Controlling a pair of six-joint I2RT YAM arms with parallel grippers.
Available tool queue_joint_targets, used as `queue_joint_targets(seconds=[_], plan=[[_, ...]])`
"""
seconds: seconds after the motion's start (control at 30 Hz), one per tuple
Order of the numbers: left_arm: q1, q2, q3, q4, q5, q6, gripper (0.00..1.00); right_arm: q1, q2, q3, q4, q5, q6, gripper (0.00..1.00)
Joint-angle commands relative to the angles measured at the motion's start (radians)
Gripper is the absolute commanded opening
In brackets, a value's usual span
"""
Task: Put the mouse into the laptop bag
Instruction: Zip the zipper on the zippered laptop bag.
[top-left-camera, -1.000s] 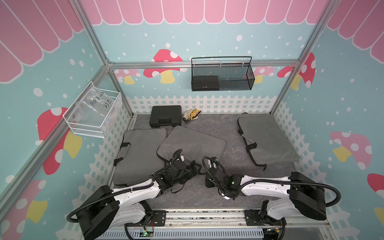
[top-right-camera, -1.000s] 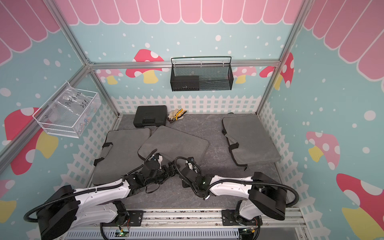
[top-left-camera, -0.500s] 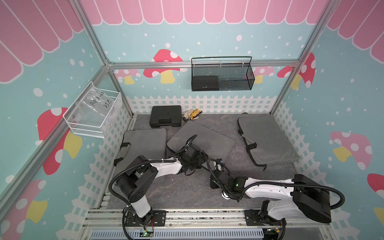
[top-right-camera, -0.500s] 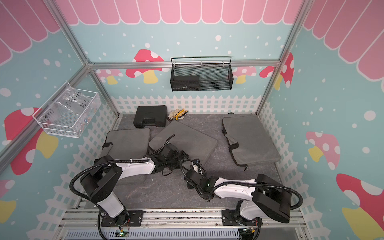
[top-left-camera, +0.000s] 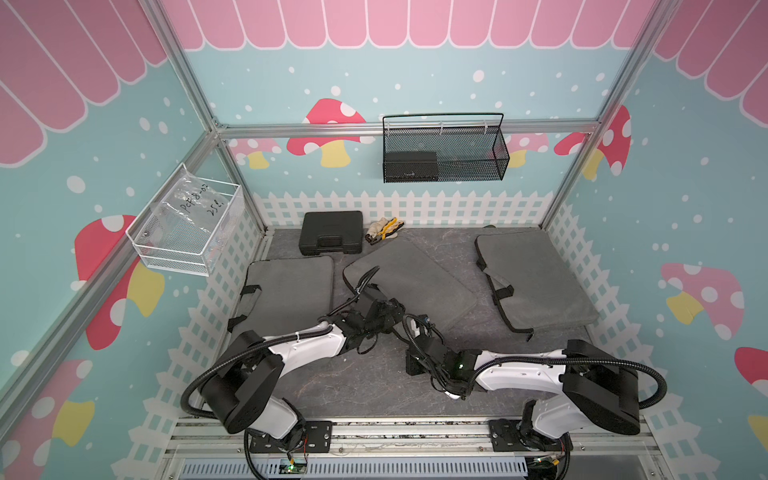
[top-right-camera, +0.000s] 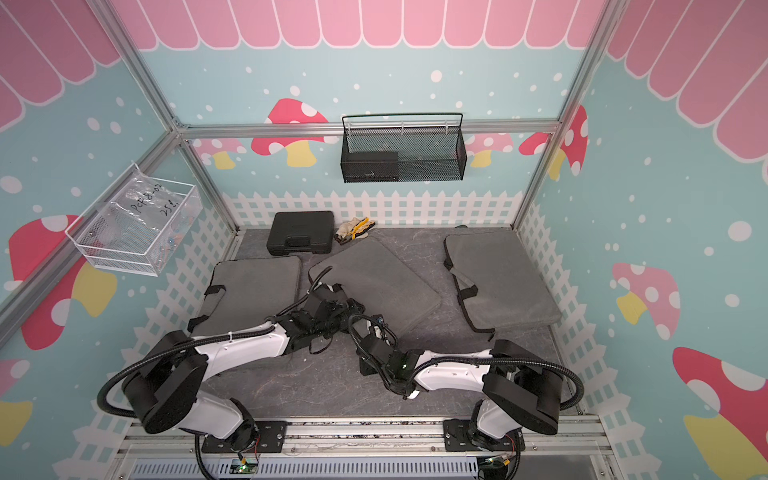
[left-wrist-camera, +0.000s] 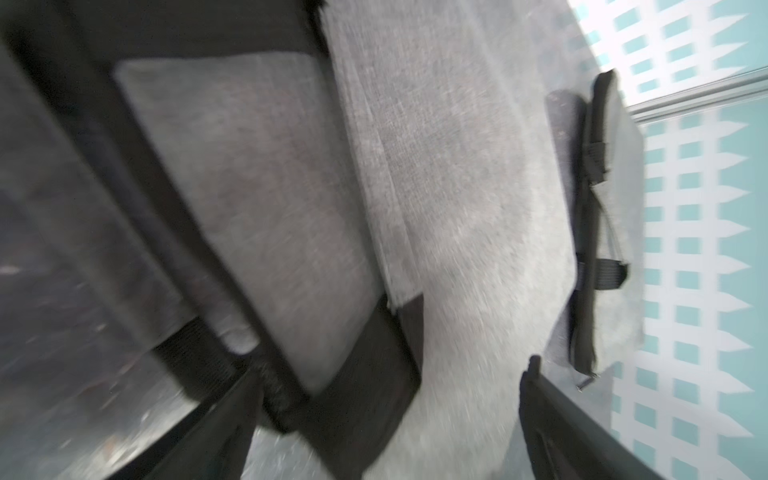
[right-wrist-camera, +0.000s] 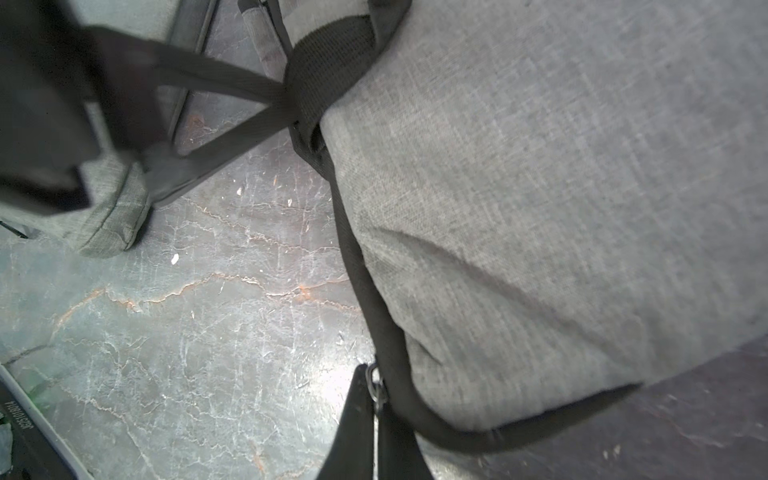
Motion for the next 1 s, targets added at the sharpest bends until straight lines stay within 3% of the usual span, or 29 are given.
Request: queue_joint_targets(seconds=[0.0,0.27,0.47,0.77,0.8,0.9,0.97], plan=[[-0.034,-0.061,-0.099,0.078,-0.004,-0.045,0.99,-0.007,-0.003,-0.015,0.055,-0.003,-0.009,0.00],[-0.122,-0.092,-0.308,0.370,0.038,-0.191,0.99,-0.015,-0.064,-0.079,0.088,-0.016,-0.024,0.00],[-0.174,-0.060,-0.278,0.399,0.025,-0.197,0.99,-0.015,-0.095,-0.108,0.094,-0.024,-0.031,0.00],[-0.185,0.113,-0.248,0.564,0.085,-0.240,0.97,-0.016,-0.091,-0.104,0.131,-0.057,-0.055,0.00],[-0.185,0.134,-0.237,0.577,0.091,-0.239,0.92,-0.016,-0.089,-0.104,0.135,-0.064,-0.055,0.00],[-0.180,0.175,-0.199,0.598,0.101,-0.225,0.58,-0.016,-0.081,-0.109,0.136,-0.075,-0.053,0.00],[-0.171,0.189,-0.174,0.564,0.093,-0.214,0.42,-0.016,-0.080,-0.119,0.134,-0.081,-0.052,0.00]])
